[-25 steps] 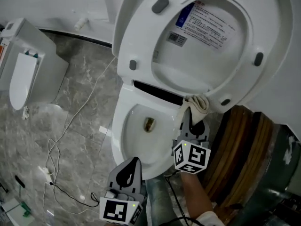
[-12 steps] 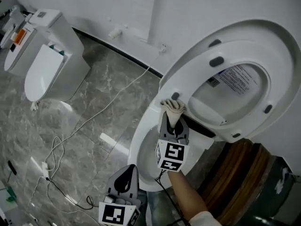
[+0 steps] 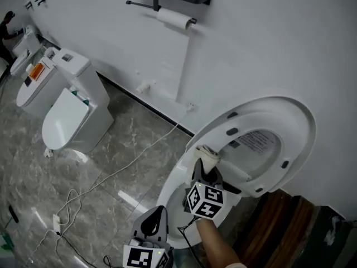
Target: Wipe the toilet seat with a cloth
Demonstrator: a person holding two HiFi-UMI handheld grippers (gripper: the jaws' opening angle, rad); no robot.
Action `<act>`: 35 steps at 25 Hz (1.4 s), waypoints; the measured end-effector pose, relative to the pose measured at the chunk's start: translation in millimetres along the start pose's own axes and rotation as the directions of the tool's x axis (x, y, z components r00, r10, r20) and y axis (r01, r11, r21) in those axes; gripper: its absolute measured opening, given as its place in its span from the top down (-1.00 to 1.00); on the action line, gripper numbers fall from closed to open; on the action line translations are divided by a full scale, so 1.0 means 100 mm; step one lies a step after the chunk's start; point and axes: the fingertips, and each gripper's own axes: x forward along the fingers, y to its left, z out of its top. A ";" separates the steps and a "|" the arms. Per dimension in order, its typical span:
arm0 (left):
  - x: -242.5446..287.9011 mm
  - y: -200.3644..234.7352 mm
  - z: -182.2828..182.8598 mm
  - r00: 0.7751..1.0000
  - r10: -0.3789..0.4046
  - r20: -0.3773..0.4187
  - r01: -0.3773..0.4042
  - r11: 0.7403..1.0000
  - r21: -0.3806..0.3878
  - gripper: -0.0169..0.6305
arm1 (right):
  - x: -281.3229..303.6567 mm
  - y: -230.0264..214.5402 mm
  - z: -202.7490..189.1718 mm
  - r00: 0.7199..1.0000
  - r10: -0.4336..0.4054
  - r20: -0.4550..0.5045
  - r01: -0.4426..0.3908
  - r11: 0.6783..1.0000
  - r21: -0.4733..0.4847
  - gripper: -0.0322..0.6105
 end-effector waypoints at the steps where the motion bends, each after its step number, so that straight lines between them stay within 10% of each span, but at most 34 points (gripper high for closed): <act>1: 0.01 -0.05 0.08 1.000 -0.009 0.006 0.009 1.000 0.006 0.91 | -0.01 -0.02 0.12 1.000 0.001 0.007 -0.001 1.000 0.005 0.62; 20: 0.20 -1.10 1.26 0.982 -0.171 0.078 0.162 0.981 0.108 0.91 | -0.70 -0.87 1.98 0.984 -0.049 0.171 0.007 0.971 0.238 0.62; 35: 0.48 -1.84 1.09 0.959 -0.280 0.035 0.274 0.954 0.120 0.91 | -1.01 -1.69 2.03 0.979 -0.102 0.175 0.044 0.951 0.306 0.62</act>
